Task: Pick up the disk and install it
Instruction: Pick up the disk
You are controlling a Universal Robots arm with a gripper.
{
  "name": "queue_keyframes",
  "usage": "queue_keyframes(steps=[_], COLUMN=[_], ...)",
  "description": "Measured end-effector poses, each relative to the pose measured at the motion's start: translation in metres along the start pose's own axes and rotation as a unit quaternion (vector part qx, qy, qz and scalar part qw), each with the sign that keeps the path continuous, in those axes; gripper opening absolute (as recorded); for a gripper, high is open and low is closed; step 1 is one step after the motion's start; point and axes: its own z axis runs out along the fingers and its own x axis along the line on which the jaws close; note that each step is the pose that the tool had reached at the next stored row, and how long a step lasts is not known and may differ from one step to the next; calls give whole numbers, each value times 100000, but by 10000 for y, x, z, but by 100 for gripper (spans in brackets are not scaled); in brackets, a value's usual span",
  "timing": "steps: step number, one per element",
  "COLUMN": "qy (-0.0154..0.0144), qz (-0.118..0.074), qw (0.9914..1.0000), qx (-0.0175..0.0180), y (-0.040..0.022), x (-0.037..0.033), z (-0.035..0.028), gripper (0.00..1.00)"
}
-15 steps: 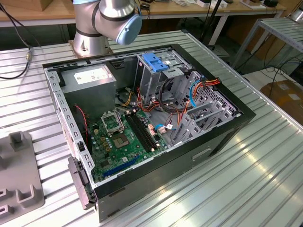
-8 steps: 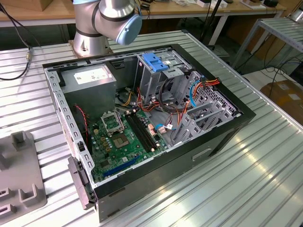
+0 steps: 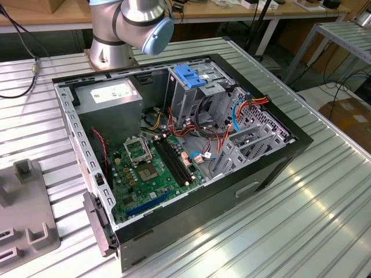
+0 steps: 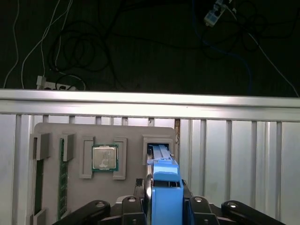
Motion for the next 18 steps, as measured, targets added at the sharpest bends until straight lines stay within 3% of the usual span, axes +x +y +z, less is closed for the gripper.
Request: queue_keyframes(steps=[6,18], qy=[22,31], qz=[-137,-946], qw=[99996,99991], qx=[889,931], y=[14,16], x=[0,0], z=[16,16], gripper=[37,37])
